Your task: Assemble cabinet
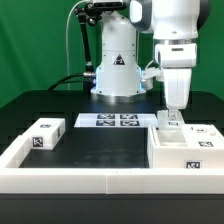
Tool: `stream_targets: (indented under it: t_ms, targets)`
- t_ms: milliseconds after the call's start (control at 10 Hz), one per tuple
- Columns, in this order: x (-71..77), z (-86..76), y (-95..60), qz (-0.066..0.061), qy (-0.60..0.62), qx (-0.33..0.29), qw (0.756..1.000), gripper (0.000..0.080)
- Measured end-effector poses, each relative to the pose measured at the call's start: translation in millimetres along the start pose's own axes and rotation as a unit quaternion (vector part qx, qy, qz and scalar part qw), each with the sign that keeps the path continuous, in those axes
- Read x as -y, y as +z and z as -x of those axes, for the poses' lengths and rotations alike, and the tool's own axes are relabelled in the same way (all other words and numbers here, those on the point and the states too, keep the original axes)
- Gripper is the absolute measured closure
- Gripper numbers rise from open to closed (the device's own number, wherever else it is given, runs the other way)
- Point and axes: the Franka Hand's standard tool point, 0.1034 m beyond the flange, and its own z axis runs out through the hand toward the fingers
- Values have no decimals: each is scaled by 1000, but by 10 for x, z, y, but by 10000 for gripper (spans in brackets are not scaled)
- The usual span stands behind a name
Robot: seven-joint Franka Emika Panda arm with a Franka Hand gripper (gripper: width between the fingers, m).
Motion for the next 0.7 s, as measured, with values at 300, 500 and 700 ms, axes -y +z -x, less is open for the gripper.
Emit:
stream_targets:
  t_ms: [300, 500, 700]
  targets:
    - [-159, 148, -295, 4, 8, 18, 1000, 729]
    - [-319, 287, -264, 4, 5, 12, 1000, 729]
    - [-461, 261, -202, 3, 10, 7, 1000, 729]
